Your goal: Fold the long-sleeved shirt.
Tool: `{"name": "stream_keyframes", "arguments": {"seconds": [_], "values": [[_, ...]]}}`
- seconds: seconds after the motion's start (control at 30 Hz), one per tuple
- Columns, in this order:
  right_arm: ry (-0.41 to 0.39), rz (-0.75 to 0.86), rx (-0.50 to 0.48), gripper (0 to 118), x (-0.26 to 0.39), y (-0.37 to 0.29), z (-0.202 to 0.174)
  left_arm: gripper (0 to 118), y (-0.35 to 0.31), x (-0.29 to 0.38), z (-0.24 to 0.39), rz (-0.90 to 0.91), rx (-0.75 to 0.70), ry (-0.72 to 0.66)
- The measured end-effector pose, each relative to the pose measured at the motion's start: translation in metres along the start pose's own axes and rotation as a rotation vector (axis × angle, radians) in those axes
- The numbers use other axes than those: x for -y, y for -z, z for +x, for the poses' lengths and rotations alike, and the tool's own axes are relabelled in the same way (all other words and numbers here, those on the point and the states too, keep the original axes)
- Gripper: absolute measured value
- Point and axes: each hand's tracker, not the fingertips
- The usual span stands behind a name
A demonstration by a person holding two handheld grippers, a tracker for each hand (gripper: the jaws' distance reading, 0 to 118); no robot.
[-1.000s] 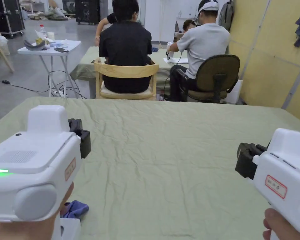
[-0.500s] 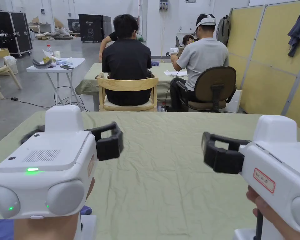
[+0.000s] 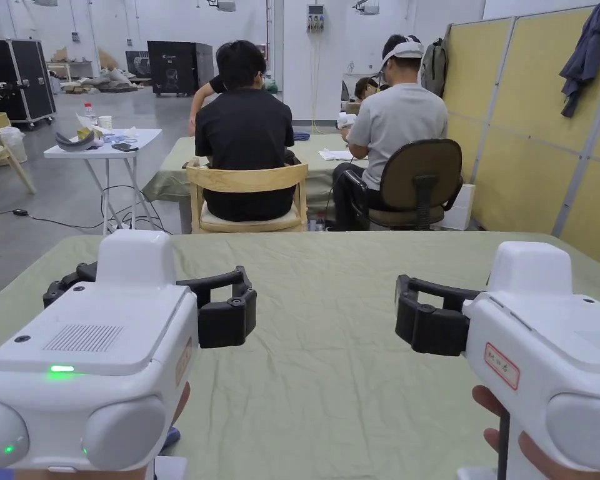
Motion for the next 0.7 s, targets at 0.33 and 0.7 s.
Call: {"name": "stream_keyframes", "arguments": {"seconds": [0.33, 0.7], "values": [[0.062, -0.065, 0.081, 118, -0.0032, 0.0, -0.0053, 118, -0.0077, -0.0053, -0.0007, 0.033, 0.001, 0.017], [0.034, -0.065, 0.091, 118, -0.0002, 0.0012, -0.0052, 118, -0.0079, -0.0012, 0.0, 0.013, 0.014, 0.009]]}}
